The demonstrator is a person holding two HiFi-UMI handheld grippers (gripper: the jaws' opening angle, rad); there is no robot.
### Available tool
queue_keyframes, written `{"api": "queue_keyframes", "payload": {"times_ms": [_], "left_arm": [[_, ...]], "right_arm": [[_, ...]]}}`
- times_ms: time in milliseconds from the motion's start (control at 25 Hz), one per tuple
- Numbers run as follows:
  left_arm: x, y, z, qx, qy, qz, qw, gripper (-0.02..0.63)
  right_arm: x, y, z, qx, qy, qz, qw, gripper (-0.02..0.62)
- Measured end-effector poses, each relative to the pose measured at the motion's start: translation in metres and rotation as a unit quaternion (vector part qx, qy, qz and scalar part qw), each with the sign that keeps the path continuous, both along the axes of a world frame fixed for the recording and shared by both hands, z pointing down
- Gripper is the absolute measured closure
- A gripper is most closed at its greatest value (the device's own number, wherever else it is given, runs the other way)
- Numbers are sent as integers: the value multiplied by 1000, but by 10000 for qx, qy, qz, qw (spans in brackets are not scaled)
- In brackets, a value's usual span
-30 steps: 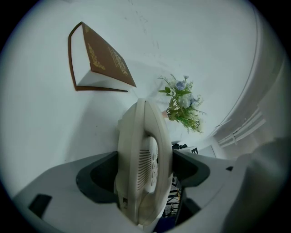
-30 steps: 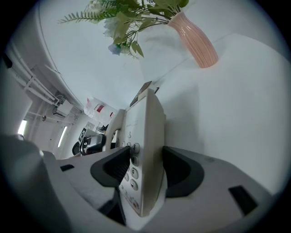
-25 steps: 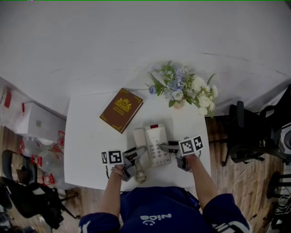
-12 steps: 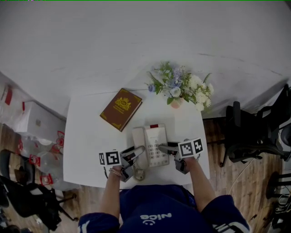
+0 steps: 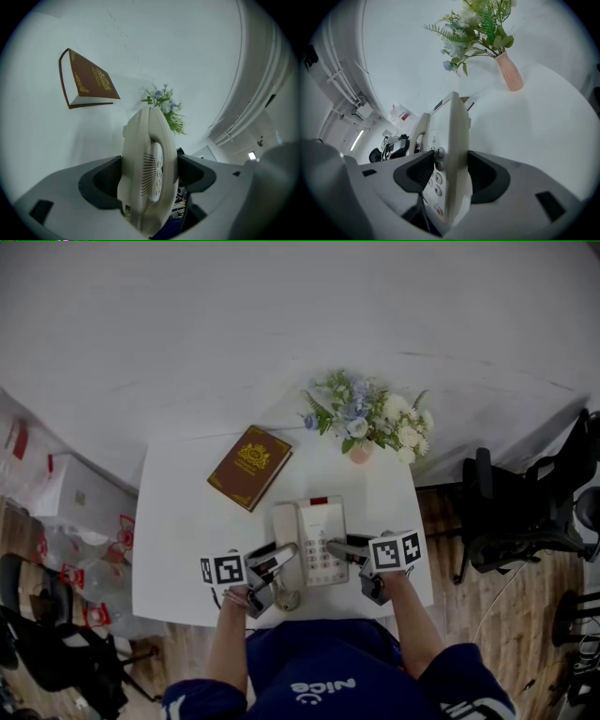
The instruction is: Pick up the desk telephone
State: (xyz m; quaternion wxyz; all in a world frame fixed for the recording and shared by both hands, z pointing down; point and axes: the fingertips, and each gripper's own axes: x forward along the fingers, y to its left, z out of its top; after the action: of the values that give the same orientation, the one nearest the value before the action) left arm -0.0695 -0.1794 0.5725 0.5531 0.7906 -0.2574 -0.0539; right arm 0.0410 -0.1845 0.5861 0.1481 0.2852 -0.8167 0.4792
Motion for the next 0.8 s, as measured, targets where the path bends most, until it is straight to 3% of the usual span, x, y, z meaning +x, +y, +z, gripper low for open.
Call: {"api": "queue_keyframes", "payload": {"times_ms": [360, 520, 800], "left_arm": [[-3, 1, -38, 473, -26, -46, 9989, 221], [-10, 1, -46, 733, -236, -4, 9970, 221], [-4, 4, -77, 867, -28, -26, 9962, 221]], "right_arm": [[-3, 3, -37, 513, -170, 129, 9985, 351], [-3, 5, -53, 707, -223, 193, 9971, 351], [-1, 6, -79, 1035, -272, 288, 9938, 353]]}}
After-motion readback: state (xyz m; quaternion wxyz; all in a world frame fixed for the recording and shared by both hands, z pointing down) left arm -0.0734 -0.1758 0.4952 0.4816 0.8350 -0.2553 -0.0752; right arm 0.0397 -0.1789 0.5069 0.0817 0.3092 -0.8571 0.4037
